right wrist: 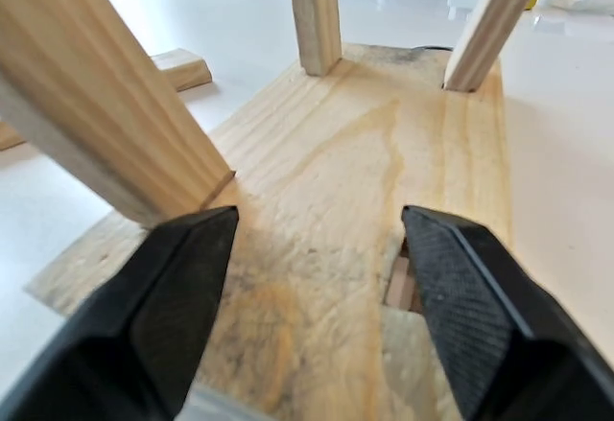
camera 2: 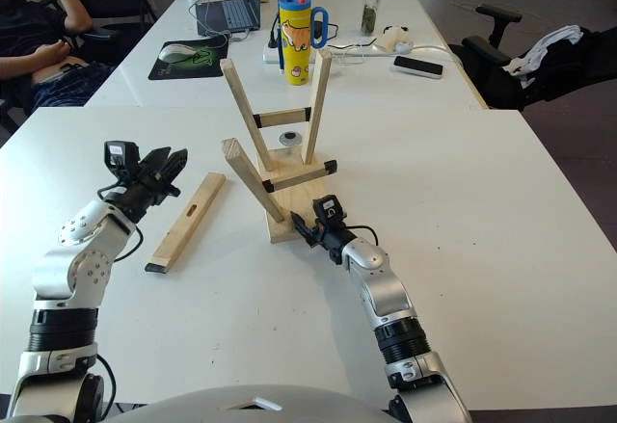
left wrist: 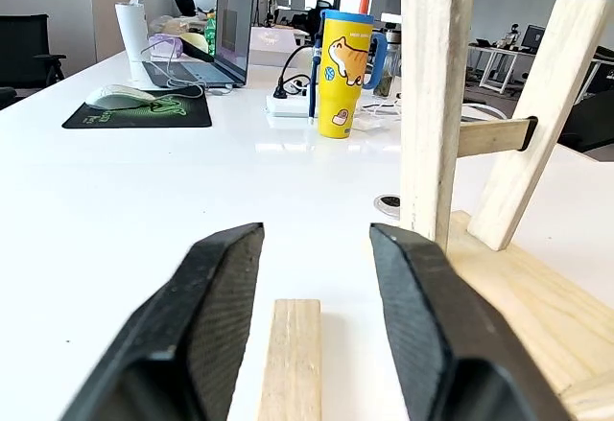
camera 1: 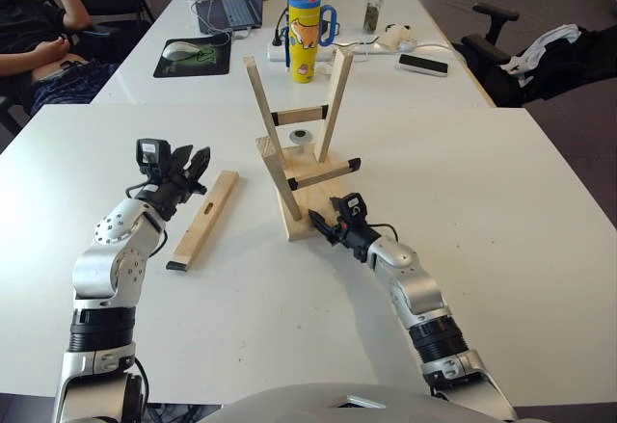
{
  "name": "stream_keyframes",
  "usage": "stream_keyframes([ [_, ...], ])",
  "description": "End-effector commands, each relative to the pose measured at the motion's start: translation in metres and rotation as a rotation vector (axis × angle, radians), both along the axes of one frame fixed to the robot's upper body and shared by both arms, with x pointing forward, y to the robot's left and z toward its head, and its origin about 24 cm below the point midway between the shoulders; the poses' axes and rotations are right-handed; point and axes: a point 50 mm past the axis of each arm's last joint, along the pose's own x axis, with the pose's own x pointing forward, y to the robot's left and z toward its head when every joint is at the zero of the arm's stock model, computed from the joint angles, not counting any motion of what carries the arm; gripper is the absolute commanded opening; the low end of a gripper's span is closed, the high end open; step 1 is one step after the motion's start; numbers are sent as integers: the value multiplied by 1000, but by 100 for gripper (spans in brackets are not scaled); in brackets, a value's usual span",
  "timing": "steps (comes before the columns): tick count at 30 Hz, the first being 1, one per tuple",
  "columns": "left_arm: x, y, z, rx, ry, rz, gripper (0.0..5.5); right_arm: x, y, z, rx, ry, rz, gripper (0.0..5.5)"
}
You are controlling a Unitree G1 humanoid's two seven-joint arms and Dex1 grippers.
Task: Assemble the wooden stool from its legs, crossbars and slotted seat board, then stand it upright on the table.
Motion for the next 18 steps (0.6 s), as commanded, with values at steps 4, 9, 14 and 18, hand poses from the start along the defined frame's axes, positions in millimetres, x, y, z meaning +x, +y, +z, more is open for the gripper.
stream_keyframes([
  [4, -22, 8, -27, 135, 154, 38, 317, -10, -42, 21, -53, -45, -74, 319],
  [9, -29, 17, -41, 234, 266, 54, 358, -7, -59, 13, -74, 31, -116, 319],
  [14, -30, 16, -46, 278, 350, 1, 358, -9, -53, -9, -128, 126, -103, 319],
  [18, -31, 15, -50, 267, 402, -43, 358, -10, -51, -16, -127, 151, -135, 319],
])
